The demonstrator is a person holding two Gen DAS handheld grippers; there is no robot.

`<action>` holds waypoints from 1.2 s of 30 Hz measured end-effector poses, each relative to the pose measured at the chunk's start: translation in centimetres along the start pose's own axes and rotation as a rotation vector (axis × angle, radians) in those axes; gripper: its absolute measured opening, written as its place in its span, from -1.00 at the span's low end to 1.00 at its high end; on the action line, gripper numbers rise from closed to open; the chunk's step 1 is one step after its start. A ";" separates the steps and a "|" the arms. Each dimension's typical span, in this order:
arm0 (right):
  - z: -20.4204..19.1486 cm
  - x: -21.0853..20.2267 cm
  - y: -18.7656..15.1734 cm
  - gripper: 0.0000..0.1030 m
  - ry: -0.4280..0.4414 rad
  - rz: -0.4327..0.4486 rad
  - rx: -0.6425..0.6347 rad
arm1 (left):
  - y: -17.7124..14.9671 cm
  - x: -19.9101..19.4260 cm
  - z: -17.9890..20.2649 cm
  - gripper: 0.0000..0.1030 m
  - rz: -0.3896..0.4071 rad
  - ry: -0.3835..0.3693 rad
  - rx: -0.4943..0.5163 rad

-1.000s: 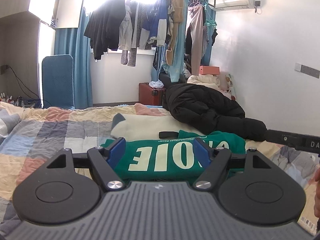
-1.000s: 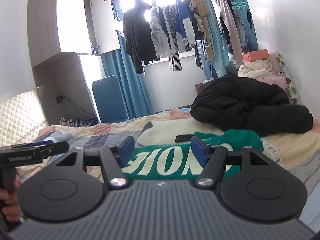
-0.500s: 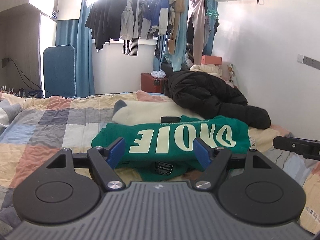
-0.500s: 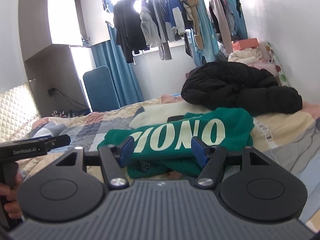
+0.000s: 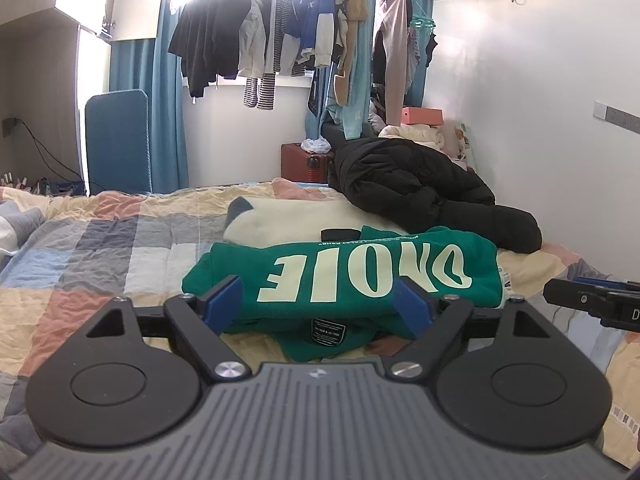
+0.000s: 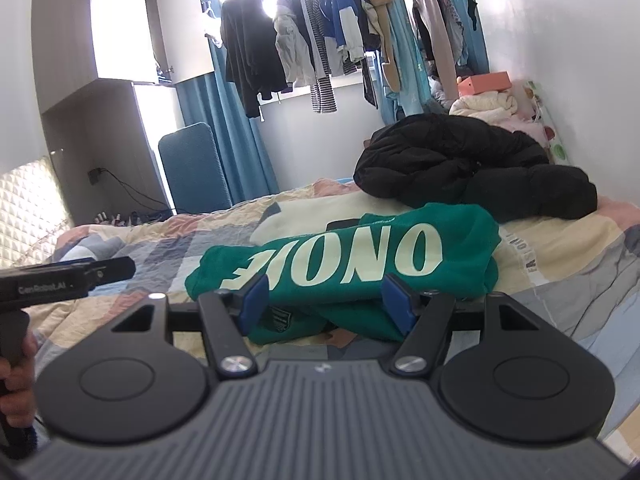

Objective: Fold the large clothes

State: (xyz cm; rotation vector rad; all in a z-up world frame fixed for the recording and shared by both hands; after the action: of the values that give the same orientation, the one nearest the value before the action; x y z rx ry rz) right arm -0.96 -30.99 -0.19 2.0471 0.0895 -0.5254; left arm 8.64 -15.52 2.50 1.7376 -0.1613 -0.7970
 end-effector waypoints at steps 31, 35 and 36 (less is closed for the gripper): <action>1.0 -0.9 0.3 0.73 -0.086 0.009 -0.003 | -0.3 -0.9 -1.3 1.00 -0.024 0.067 -0.034; 1.1 -1.1 0.4 1.00 -0.093 0.017 -0.004 | -0.2 -1.1 -1.2 1.00 -0.018 0.075 -0.025; 1.1 -1.1 0.4 1.00 -0.091 0.018 -0.006 | -0.2 -1.1 -1.0 1.00 -0.023 0.077 -0.019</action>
State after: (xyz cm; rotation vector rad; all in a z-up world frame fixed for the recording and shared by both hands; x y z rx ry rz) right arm -2.23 -31.93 0.12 2.0135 0.0183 -0.6058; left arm 8.27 -14.09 2.88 1.7519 -0.0822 -0.7451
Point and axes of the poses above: each gripper's, at about its wrist camera, not at the fingertips, and x roughly the way its jaws point, z to its right, y to its top, the point moved 10 cm from there along x, roughly the way its jaws point, and after that the axes turned 14 degrees about x, right-handed, at the moved point
